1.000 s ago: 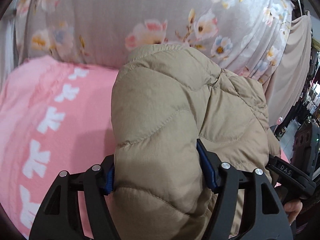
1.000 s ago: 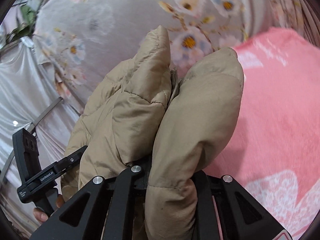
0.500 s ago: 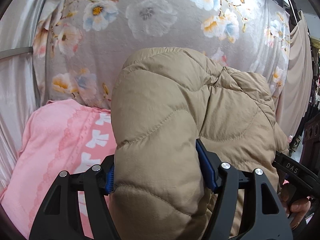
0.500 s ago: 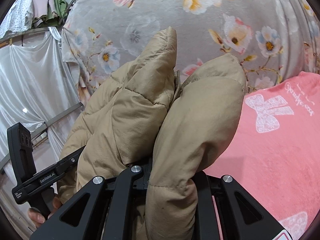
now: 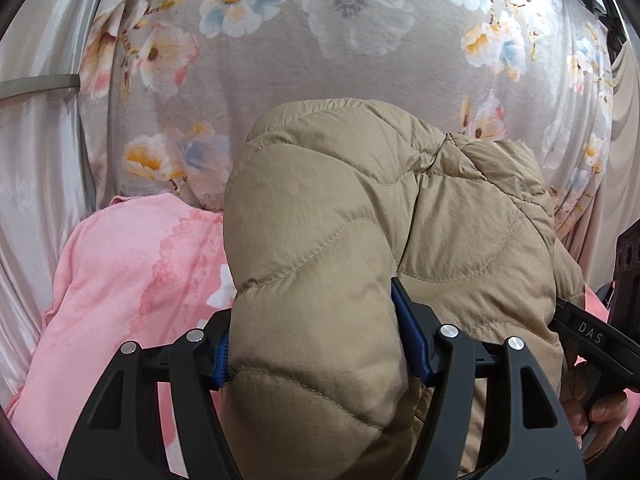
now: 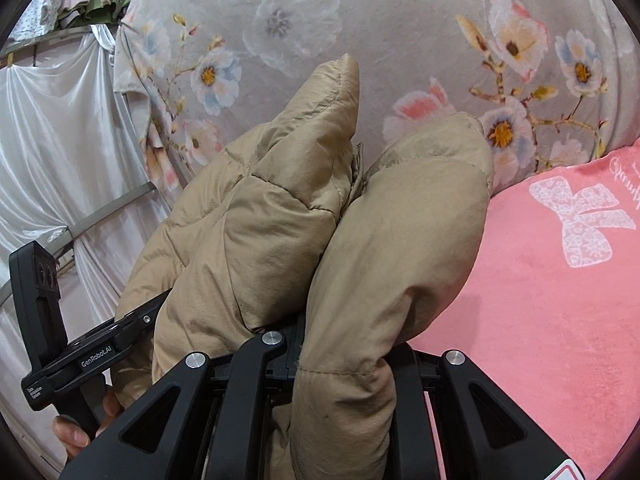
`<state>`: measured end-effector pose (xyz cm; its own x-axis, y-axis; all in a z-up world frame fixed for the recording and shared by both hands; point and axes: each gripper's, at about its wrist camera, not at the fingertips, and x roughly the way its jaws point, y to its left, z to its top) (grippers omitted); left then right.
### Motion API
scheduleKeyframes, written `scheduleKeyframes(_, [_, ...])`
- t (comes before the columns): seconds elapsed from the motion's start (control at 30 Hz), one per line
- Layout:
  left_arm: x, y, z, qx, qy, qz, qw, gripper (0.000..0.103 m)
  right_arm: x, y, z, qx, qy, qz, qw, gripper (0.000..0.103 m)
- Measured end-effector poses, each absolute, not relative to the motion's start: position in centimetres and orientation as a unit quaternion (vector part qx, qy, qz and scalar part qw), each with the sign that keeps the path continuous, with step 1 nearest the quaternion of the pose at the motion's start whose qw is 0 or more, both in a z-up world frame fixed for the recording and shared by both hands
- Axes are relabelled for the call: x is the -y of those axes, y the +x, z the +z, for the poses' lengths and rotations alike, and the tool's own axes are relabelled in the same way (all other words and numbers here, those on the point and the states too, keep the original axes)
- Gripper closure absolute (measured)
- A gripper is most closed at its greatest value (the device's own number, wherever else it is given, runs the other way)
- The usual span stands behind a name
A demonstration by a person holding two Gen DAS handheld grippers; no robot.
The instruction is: Fold large clothes
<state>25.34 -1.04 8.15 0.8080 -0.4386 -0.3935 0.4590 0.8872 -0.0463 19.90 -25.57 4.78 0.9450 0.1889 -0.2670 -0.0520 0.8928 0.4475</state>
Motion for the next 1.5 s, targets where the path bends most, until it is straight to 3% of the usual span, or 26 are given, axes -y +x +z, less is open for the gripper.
scheduleKeyframes(0.6, [0.1, 33.7, -2.6, -0.260, 0.028, -0.212, 0.942, 0.040, 24.2, 28.8, -6.0, -0.233, 0.241, 0.054, 0.941, 0.090])
scheduleKeyframes(0.83, [-0.9, 35.1, -5.0, -0.281, 0.018, -0.199, 0.939, 0.031, 24.0, 30.6, -8.9, -0.267, 0.245, 0.044, 0.931, 0.088])
scheduleKeyframes(1.0, [-1.1, 35.4, -6.1, -0.287, 0.019, -0.187, 0.939, 0.023, 24.6, 31.2, -11.0, -0.297, 0.268, 0.034, 0.916, 0.077])
scheduleKeyframes(1.13, [-1.2, 34.7, -5.9, -0.295, 0.030, -0.145, 0.944, 0.009, 25.0, 30.1, -10.6, -0.316, 0.277, 0.016, 0.907, 0.067])
scheduleKeyframes(1.23, [-2.5, 33.0, -4.9, -0.312, 0.021, -0.122, 0.942, 0.006, 24.9, 27.1, -9.3, -0.326, 0.245, -0.015, 0.913, 0.053])
scheduleKeyframes(1.37, [-4.4, 30.0, -4.0, -0.348, 0.005, -0.095, 0.933, 0.006, 24.6, 21.0, -6.7, -0.299, 0.190, -0.085, 0.931, 0.051])
scheduleKeyframes(1.43, [-4.5, 28.2, -4.0, -0.360, 0.009, -0.080, 0.929, 0.006, 23.7, 19.2, -5.6, -0.285, 0.167, -0.097, 0.939, 0.061])
scheduleKeyframes(1.47, [-4.4, 27.3, -4.1, -0.365, 0.012, -0.078, 0.928, 0.006, 23.0, 18.7, -5.1, -0.284, 0.156, -0.087, 0.942, 0.078])
scheduleKeyframes(1.5, [-4.3, 26.5, -4.2, -0.369, 0.012, -0.080, 0.926, 0.006, 21.8, 18.3, -4.6, -0.287, 0.139, -0.070, 0.945, 0.087])
